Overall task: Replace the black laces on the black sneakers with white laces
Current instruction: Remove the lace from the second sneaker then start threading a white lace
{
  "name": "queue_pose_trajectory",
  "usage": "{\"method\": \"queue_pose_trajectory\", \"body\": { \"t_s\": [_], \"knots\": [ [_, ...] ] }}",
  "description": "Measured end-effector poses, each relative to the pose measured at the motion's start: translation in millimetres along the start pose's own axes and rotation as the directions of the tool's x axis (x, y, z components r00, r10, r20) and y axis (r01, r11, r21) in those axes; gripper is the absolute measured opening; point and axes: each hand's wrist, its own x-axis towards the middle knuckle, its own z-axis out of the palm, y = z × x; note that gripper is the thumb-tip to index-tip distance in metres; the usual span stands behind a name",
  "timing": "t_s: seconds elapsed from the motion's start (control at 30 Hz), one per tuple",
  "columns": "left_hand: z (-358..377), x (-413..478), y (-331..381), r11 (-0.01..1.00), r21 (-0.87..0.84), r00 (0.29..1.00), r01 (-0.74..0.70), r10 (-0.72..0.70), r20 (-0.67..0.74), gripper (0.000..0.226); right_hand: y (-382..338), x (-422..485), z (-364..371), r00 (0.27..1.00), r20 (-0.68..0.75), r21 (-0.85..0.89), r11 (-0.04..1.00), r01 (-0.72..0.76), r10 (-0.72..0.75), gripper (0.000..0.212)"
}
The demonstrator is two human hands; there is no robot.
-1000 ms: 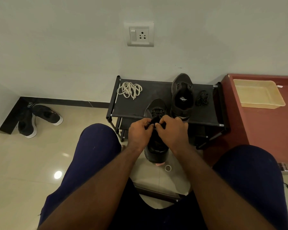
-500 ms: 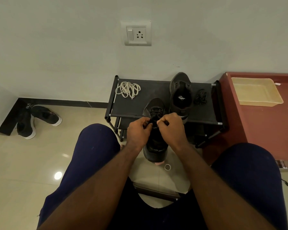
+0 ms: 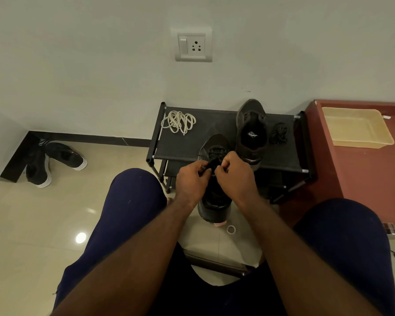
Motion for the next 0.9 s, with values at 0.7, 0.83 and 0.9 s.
{"method": "queue_pose_trajectory", "body": {
  "t_s": [0.7,0.83,0.9],
  "knots": [
    [1.7,-1.5,9.8,0.966,0.259,0.999,-0.020,0.030,-0.036,0.017,-4.5,-7.0,9.6,0.998,0.063,-0.534,0.843,0.059,-0.030,0.027],
    [1.6,-2.2,9.7,0.974,0.224,0.999,-0.020,0.029,-0.038,0.013,-1.8,-5.6,-2.0,0.988,0.147,-0.487,0.873,0.027,0.052,0.033],
    [1.3,-1.3,10.3,0.977,0.211,0.999,-0.023,0.032,-0.041,0.012,-1.4,-4.9,-4.7,0.991,0.131,-0.462,0.886,0.038,0.025,0.035]
  ]
}}
